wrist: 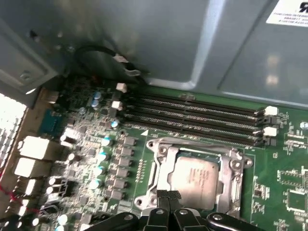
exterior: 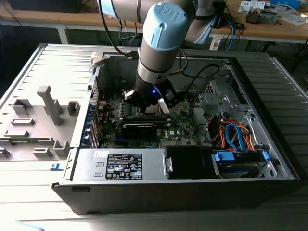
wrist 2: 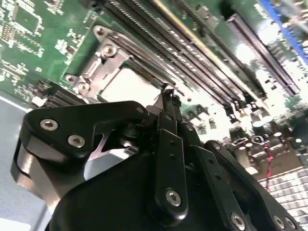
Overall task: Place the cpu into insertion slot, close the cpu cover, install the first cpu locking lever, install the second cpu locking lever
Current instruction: 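Install the second cpu locking lever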
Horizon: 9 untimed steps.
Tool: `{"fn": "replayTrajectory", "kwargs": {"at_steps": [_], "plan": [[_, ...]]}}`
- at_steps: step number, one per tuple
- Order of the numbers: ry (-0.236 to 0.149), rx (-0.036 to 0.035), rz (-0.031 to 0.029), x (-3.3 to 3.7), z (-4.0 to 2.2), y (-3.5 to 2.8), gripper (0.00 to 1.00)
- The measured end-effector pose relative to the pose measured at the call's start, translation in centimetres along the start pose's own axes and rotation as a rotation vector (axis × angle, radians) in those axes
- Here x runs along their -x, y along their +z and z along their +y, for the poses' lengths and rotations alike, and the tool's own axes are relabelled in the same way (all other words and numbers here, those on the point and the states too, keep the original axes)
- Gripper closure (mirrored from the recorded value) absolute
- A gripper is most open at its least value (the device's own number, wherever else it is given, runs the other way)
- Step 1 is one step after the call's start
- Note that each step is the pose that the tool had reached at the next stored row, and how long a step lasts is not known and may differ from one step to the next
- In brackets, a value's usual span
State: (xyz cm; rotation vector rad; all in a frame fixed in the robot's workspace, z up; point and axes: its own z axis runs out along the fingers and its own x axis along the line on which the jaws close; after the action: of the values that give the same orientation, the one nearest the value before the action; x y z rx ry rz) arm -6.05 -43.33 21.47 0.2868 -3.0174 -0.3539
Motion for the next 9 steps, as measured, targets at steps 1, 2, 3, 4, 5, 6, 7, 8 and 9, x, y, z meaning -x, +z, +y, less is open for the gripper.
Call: {"fn": "replayTrajectory", "kwargs": {"at_steps": [1,2,3,4,5,6,7,8,9], "plan": [[0.001,-0.0082,0.0017,0.15,0.29,0.07,0.89],[0.003,-0.0294,0.0058,0.31,0.69,0.15,0.89],[0.006,-0.053,0.0101,0.43,0.99,0.22,0.89],[0.008,-0.0733,0.0137,0.5,1.22,0.27,0.89],[0.011,-0.0982,0.0181,0.6,1.53,0.34,0.89],[0.013,-0.1151,0.0212,0.67,1.76,0.35,0.89],[0.015,-0.1299,0.0239,0.72,1.97,0.31,0.89],[0.016,-0.14,0.0256,0.77,2.13,0.26,0.89],[0.017,-0.1508,0.0276,0.83,2.31,0.19,0.89]]}}
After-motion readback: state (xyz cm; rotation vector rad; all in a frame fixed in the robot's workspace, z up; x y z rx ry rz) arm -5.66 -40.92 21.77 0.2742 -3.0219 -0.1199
